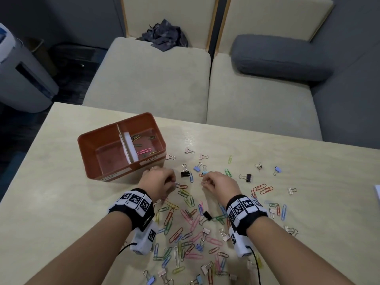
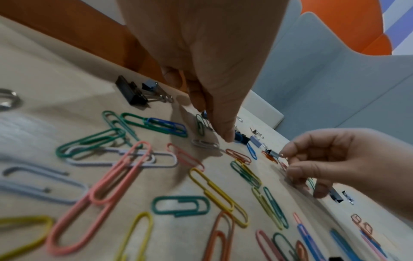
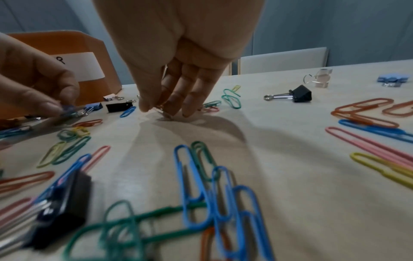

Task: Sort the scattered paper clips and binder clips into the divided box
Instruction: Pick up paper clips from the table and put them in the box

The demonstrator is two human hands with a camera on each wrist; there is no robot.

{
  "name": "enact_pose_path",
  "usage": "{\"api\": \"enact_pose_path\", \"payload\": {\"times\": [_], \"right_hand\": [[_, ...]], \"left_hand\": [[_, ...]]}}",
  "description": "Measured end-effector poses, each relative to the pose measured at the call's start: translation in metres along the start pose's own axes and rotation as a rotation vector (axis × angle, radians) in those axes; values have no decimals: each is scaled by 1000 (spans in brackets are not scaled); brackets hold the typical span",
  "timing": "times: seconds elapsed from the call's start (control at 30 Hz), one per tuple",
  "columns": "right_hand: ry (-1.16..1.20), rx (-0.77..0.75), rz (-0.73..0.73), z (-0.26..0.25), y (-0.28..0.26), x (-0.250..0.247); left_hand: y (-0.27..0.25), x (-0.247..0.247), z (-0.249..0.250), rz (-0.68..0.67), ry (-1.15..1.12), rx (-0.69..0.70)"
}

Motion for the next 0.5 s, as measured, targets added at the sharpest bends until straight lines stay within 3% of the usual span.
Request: {"api": "enact_pose_path", "payload": {"times": [0.5], "right_hand": [[-128,11,-12,-5,26,-12]], "left_hand": [[2,8,-1,-66,91,-14]]}}
Point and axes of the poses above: each hand's wrist, its own y-axis towards the middle knuckle, its own x-axis out of the palm, z = x × y, the point moved 3 cm from there along y, towards the middle knuckle, and after that the axes turned 8 degrees about -z, right-handed, at the moved point
